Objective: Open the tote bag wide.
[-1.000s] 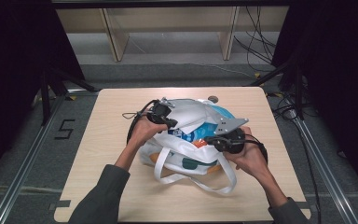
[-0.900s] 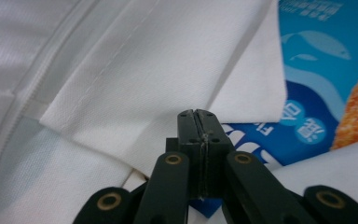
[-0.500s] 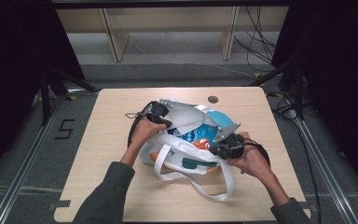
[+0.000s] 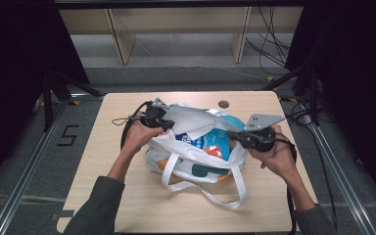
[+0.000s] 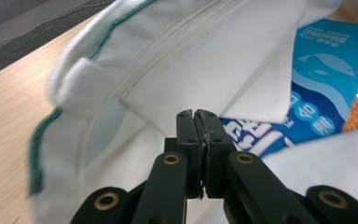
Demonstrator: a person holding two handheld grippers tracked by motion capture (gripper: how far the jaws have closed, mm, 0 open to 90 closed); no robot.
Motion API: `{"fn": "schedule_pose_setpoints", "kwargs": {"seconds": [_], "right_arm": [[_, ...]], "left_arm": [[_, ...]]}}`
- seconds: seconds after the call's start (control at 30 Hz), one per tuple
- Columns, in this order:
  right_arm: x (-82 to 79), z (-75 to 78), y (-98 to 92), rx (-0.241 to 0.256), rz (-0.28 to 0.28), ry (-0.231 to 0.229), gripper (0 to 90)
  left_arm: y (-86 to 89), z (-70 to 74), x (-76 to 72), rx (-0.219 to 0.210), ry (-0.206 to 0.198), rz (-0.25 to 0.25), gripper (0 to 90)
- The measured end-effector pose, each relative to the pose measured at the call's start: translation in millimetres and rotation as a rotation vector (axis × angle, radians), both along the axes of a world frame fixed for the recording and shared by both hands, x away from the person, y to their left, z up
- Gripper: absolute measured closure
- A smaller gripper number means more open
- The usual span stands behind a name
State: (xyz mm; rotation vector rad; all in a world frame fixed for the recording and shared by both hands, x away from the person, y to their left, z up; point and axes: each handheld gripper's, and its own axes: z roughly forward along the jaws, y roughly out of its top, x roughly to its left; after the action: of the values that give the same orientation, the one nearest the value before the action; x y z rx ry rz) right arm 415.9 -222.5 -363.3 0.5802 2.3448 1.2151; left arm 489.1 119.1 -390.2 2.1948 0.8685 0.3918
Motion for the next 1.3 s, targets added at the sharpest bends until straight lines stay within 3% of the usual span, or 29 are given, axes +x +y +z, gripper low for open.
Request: {"fn": "schedule_pose_setpoints", "kwargs": {"seconds": [0.1, 0.13, 0.23, 0.27, 0.3, 0.33, 0.37, 0.4, 0.43, 0.47, 0.5, 0.57, 0.6, 0.63, 0.67, 0.73, 0.77, 0.87, 0.97, 1.0, 1.03, 1.13, 1.17, 1.23, 1.3], "right_arm": [[13.7, 7.2, -3.5, -0.002, -0.026, -0.02, 90.0], [27.5, 6.3, -7.7, 0.011, -0.068, -0.018, 90.0], [49.3, -5.7, -17.1, 0.03, -0.117, 0.023, 90.0], [57.2, -12.1, -21.5, 0.038, -0.15, 0.034, 90.0], [57.2, -12.1, -21.5, 0.038, -0.15, 0.034, 90.0], [64.6, -19.3, -26.1, 0.032, -0.186, 0.053, 90.0], [79.0, -38.3, -32.7, -0.037, -0.235, 0.109, 90.0], [86.2, -48.6, -35.0, -0.067, -0.224, 0.13, 90.0], [86.2, -48.6, -35.0, -0.067, -0.224, 0.13, 90.0], [94.4, -69.5, -33.7, -0.057, -0.246, 0.207, 90.0], [99.0, -80.4, -32.1, -0.03, -0.255, 0.238, 90.0], [106.7, -98.9, -30.8, -0.028, -0.263, 0.297, 90.0], [109.5, -108.6, -29.7, -0.045, -0.262, 0.304, 90.0], [109.5, -108.6, -29.7, -0.045, -0.262, 0.304, 90.0], [109.3, -128.3, -24.4, -0.093, -0.259, 0.353, 90.0], [107.1, -141.1, -23.8, -0.045, -0.262, 0.354, 90.0], [105.3, -140.0, -25.4, -0.023, -0.268, 0.375, 90.0], [102.0, -125.6, -27.9, -0.05, -0.273, 0.319, 90.0], [91.1, -95.0, -34.5, 0.003, -0.271, 0.277, 90.0], [91.1, -95.0, -34.5, 0.003, -0.271, 0.277, 90.0], [83.9, -77.7, -37.2, 0.024, -0.255, 0.227, 90.0], [71.6, -49.1, -36.0, 0.068, -0.219, 0.168, 90.0], [71.6, -49.1, -36.0, 0.068, -0.219, 0.168, 90.0], [62.8, -32.3, -28.6, 0.095, -0.174, 0.139, 90.0], [49.7, -17.6, -4.2, 0.099, -0.076, 0.104, 90.0]], "left_arm": [[9.2, -2.9, -1.9, 0.007, 0.0, 0.017, 87.0], [13.8, -6.5, -2.6, 0.005, 0.008, 0.023, 87.4], [28.7, -27.4, -6.7, 0.041, 0.065, 0.014, 87.7], [31.6, -34.3, -8.2, 0.037, 0.048, 0.024, 87.9], [31.6, -34.3, -8.2, 0.037, 0.048, 0.024, 88.2], [35.5, -38.3, -9.7, 0.052, 0.048, 0.027, 88.2], [42.3, -45.8, -12.4, 0.057, 0.055, 0.023, 89.2], [42.3, -45.8, -12.4, 0.057, 0.055, 0.023, 89.3], [45.2, -49.2, -13.0, 0.034, 0.049, 0.03, 89.3], [49.0, -53.1, -13.1, -0.013, 0.051, 0.045, 89.4], [49.8, -54.2, -12.3, -0.007, 0.045, 0.04, 89.5], [49.5, -56.0, -11.6, -0.006, 0.043, 0.035, 89.6], [49.5, -57.2, -11.3, -0.009, 0.042, 0.042, 89.6], [50.1, -58.0, -10.7, -0.013, 0.039, 0.043, 89.6], [52.9, -59.6, -10.5, -0.028, 0.039, 0.043, 89.6], [54.3, -60.7, -12.1, -0.038, 0.036, 0.049, 89.7], [53.9, -60.3, -12.9, -0.039, 0.042, 0.052, 89.6], [52.2, -57.9, -13.5, -0.025, 0.039, 0.059, 89.5], [54.8, -52.7, -14.6, -0.068, 0.036, 0.061, 89.4], [54.3, -50.7, -15.6, -0.083, 0.033, 0.068, 89.4], [51.3, -44.8, -16.9, -0.109, 0.021, 0.06, 89.1], [41.3, -33.3, -18.0, -0.117, -0.005, 0.042, 87.7], [41.3, -33.3, -18.0, -0.117, -0.005, 0.042, 87.6], [32.6, -26.1, -15.2, -0.107, -0.021, 0.026, 87.6], [18.5, -18.1, -8.0, -0.07, -0.028, 0.011, 87.1]]}}
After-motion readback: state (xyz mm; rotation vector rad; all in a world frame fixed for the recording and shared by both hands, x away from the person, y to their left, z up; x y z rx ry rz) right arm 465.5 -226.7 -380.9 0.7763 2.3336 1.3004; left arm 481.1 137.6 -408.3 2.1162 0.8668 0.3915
